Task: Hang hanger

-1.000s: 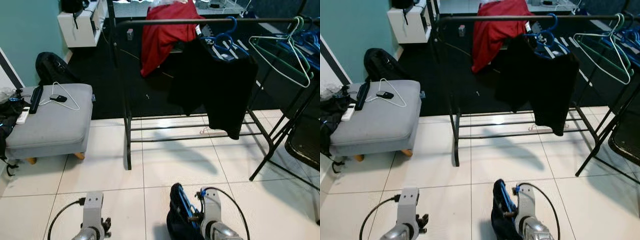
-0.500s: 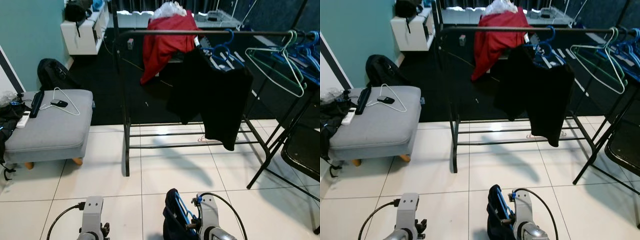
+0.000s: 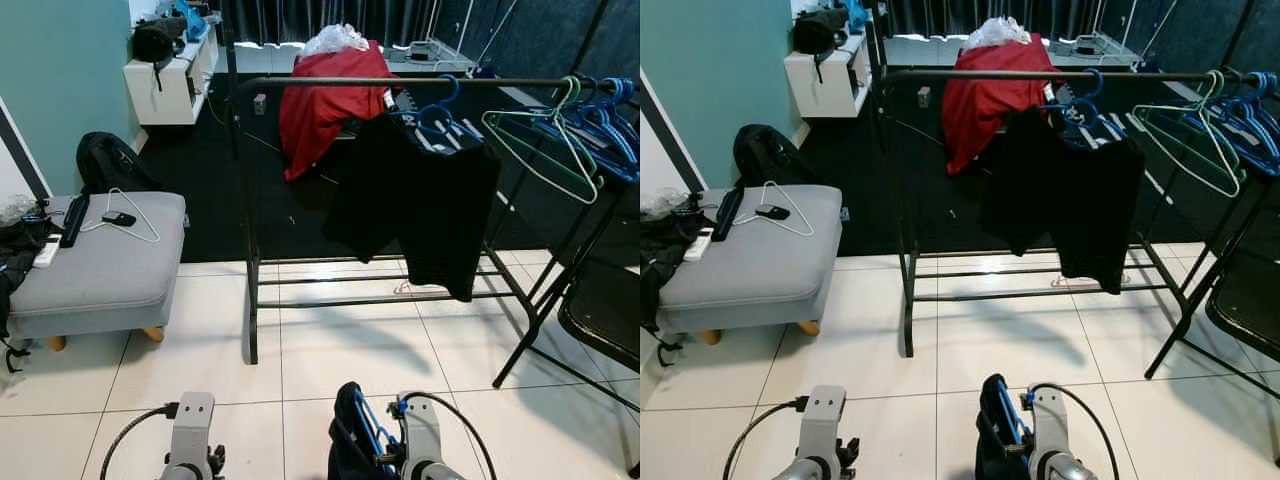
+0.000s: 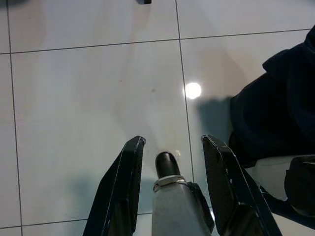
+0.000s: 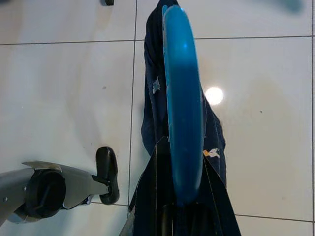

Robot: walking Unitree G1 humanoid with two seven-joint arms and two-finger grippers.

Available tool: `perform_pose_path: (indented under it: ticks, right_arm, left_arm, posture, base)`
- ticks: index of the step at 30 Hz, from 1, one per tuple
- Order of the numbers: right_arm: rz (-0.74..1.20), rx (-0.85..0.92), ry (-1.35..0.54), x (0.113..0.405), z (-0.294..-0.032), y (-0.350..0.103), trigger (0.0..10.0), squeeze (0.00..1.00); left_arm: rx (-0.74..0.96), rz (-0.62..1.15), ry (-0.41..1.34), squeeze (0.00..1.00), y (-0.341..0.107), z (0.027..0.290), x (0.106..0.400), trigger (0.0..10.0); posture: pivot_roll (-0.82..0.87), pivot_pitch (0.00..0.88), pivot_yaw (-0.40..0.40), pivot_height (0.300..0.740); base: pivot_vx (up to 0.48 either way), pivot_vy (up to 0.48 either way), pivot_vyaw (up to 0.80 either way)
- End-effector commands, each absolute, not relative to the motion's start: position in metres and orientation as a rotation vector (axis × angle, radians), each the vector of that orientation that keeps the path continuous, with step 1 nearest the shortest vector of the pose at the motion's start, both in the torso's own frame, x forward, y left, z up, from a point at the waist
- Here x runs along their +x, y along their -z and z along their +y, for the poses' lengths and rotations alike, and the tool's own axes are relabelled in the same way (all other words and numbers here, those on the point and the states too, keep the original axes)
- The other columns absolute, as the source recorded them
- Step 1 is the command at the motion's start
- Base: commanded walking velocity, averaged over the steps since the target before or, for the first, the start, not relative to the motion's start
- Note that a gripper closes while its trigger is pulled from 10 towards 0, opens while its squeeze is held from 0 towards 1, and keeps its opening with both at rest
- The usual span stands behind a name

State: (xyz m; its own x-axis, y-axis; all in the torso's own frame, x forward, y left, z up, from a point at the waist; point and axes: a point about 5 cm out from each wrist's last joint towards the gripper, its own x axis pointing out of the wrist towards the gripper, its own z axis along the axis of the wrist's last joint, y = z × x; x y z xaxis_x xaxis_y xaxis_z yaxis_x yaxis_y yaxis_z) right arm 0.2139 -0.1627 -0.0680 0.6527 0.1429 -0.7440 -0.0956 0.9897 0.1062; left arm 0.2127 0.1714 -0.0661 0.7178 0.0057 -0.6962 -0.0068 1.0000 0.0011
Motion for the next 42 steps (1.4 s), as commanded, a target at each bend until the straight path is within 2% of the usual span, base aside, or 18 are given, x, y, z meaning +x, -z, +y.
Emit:
perform_pose_path:
  ticks: [1, 9, 10, 12, 19, 25, 34, 39, 42]
  right_arm:
    - [0.828, 0.075, -0.138, 0.213, -0.159, 0.068, 10.0, 0.0]
    - [0.824, 0.083, -0.115, 0.211, -0.16, 0.069, 10.0, 0.0]
    - [0.829, 0.054, -0.138, 0.21, -0.16, 0.069, 10.0, 0.0]
    - [0.829, 0.034, -0.151, 0.211, -0.159, 0.069, 10.0, 0.0]
    - [0.829, 0.027, -0.144, 0.21, -0.158, 0.07, 10.0, 0.0]
    - [0.82, -0.014, -0.166, 0.214, -0.16, 0.067, 10.0, 0.0]
    - [0.829, 0.021, -0.16, 0.213, -0.158, 0.068, 10.0, 0.0]
    - [0.824, -0.013, -0.184, 0.216, -0.162, 0.066, 10.0, 0.0]
    - [0.825, -0.017, -0.188, 0.216, -0.162, 0.066, 10.0, 0.0]
  left_arm:
    - [0.008, 0.775, -0.004, 0.0, 0.067, 0.169, 0.211, 10.0]
    - [-0.014, 0.783, 0.015, 0.0, 0.067, 0.165, 0.213, 10.0]
    - [-0.079, 0.778, -0.027, 0.0, 0.065, 0.164, 0.217, 10.0]
    - [-0.085, 0.776, -0.032, 0.0, 0.064, 0.164, 0.219, 10.0]
    - [-0.027, 0.774, 0.011, 0.0, 0.065, 0.161, 0.217, 10.0]
    - [-0.012, 0.77, -0.018, 0.0, 0.063, 0.167, 0.219, 10.0]
    - [-0.013, 0.775, -0.073, 0.0, 0.065, 0.18, 0.212, 10.0]
    - [-0.023, 0.735, -0.118, 0.0, 0.062, 0.179, 0.216, 10.0]
    - [-0.021, 0.727, -0.121, 0.0, 0.061, 0.179, 0.216, 10.0]
  posture:
    - [-0.04, 0.0, -0.018, 0.74]
    - [-0.05, 0.0, 0.003, 0.74]
    - [-0.06, 0.0, 0.006, 0.74]
    - [-0.07, 0.0, 0.01, 0.74]
    - [-0.08, 0.0, 0.01, 0.74]
    - [-0.09, 0.037, -0.015, 0.74]
    - [-0.09, 0.083, -0.021, 0.74]
    - [-0.09, 0.114, -0.083, 0.74]
    - [-0.09, 0.114, -0.083, 0.74]
  base:
    - [0.0, 0.0, 0.0]
    - [0.0, 0.0, 0.0]
    - [0.0, 0.0, 0.0]
    - [0.0, 0.0, 0.0]
    - [0.0, 0.0, 0.0]
    - [0.0, 0.0, 0.0]
    - [0.0, 0.0, 0.0]
    - [0.0, 0.0, 0.0]
    - [0.0, 0.0, 0.0]
